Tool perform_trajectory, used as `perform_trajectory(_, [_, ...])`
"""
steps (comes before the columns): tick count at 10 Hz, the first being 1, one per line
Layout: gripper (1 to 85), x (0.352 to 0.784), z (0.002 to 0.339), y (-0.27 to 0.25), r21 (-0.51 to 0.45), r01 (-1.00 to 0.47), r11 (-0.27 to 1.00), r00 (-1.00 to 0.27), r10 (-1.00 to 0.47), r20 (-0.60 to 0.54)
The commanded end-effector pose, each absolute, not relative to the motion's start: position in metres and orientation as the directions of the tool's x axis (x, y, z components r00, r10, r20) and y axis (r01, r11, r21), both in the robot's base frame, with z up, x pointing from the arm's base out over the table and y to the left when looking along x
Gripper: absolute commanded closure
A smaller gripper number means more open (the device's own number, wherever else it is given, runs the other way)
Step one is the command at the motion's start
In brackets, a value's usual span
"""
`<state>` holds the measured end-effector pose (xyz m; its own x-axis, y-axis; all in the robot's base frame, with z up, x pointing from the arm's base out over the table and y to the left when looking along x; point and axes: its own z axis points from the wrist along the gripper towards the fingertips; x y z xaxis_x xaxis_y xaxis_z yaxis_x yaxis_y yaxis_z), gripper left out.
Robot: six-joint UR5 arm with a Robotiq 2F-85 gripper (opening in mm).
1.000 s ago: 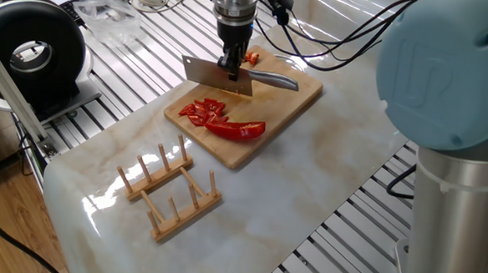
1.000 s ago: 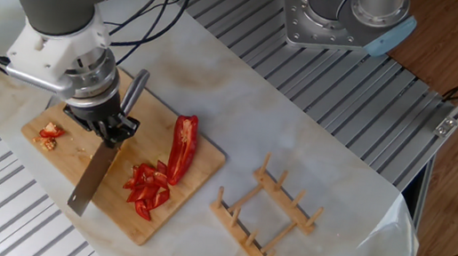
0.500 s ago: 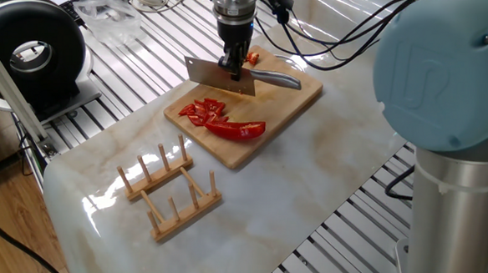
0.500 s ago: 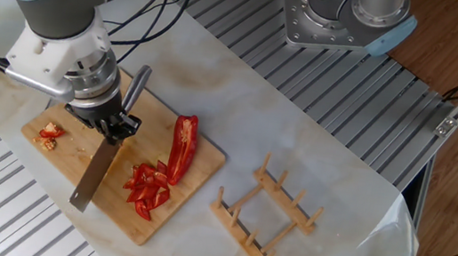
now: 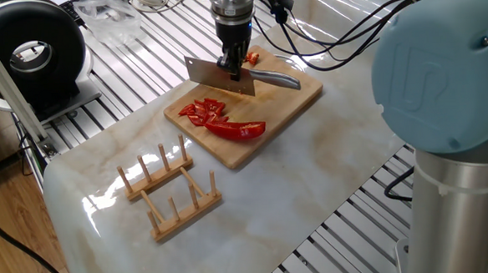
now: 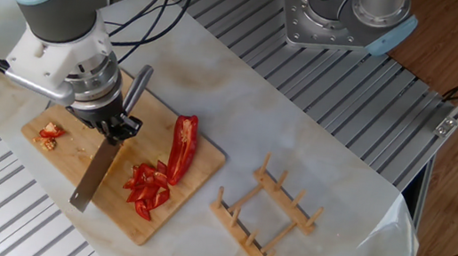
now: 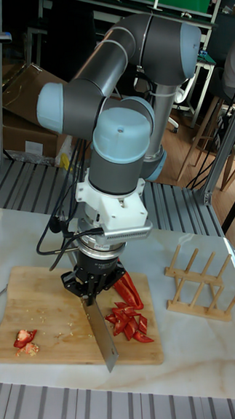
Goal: Chop the chili peppers
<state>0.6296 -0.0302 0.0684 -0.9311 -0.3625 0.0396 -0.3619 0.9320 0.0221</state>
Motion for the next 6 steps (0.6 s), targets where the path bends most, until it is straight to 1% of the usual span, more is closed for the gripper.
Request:
perform_trajectory(1, [83.3,0.6295,0.0696,-0.0287,0.028,-0.351,0.936,-0.935,-0.352,0.039])
perform_trajectory(4, [80.3,0.6293,0.0694,-0.0260,0.038,-0.351,0.935,-0.935,-0.353,0.035])
perform_trajectory(6, [74.3,0.6284,0.0685,-0.0244,0.056,-0.360,0.931,-0.932,-0.362,0.028])
